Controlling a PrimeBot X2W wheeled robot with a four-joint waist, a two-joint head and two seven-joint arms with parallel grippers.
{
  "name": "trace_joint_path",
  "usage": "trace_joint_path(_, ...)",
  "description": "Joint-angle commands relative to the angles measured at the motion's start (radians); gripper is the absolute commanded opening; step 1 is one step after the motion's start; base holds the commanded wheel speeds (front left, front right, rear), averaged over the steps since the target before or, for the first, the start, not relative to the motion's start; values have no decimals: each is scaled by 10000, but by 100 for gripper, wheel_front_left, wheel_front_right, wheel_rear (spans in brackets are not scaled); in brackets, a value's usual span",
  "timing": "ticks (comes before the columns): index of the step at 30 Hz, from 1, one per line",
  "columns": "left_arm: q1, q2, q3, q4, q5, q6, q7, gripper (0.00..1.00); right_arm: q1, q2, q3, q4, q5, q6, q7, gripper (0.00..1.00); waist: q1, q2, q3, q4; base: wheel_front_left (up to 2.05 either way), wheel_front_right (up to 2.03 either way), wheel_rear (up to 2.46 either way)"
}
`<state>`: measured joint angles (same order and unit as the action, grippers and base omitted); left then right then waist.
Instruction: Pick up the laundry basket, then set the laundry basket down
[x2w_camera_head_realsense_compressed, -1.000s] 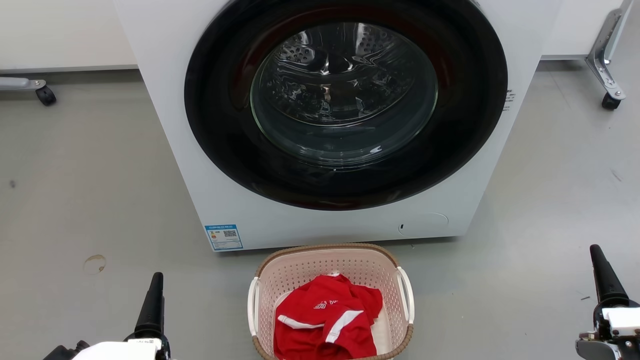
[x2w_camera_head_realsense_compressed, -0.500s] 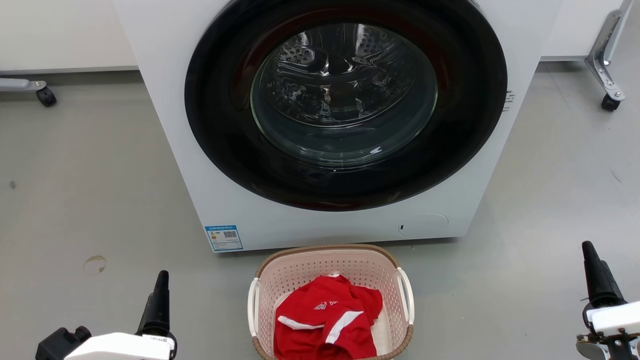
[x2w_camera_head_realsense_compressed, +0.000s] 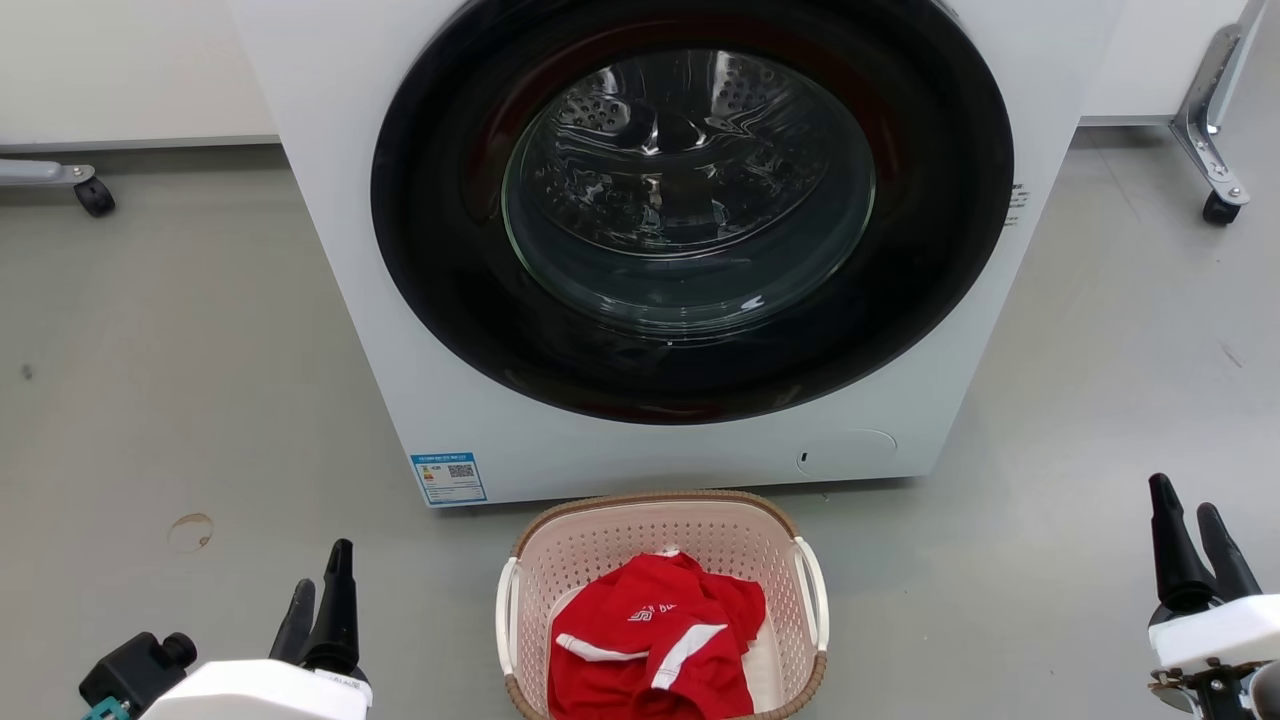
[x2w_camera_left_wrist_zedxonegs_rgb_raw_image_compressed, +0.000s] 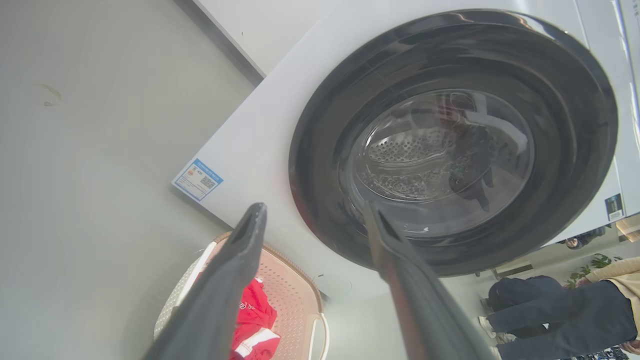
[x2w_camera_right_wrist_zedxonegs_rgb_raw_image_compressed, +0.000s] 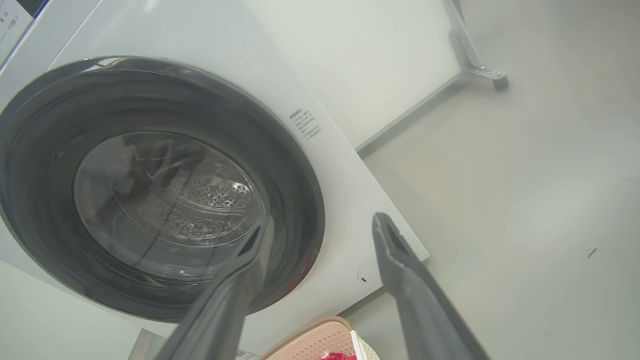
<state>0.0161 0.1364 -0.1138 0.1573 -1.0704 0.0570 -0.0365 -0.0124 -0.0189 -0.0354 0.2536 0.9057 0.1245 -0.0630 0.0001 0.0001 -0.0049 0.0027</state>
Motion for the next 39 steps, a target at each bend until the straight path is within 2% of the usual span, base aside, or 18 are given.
trace_joint_path(1,-175,209,96,-381,278,100,-132,100,-442,-253,142,-314,-377,34,-177,100,-1,-1,-4,-1,0,0,0)
trace_joint_path(39,175,1263,-1115,-1924,3676,1539,-505,100,-396,-305,662,-866,-4926,51,-1297,100,-1,-1,-153,27,0,0,0)
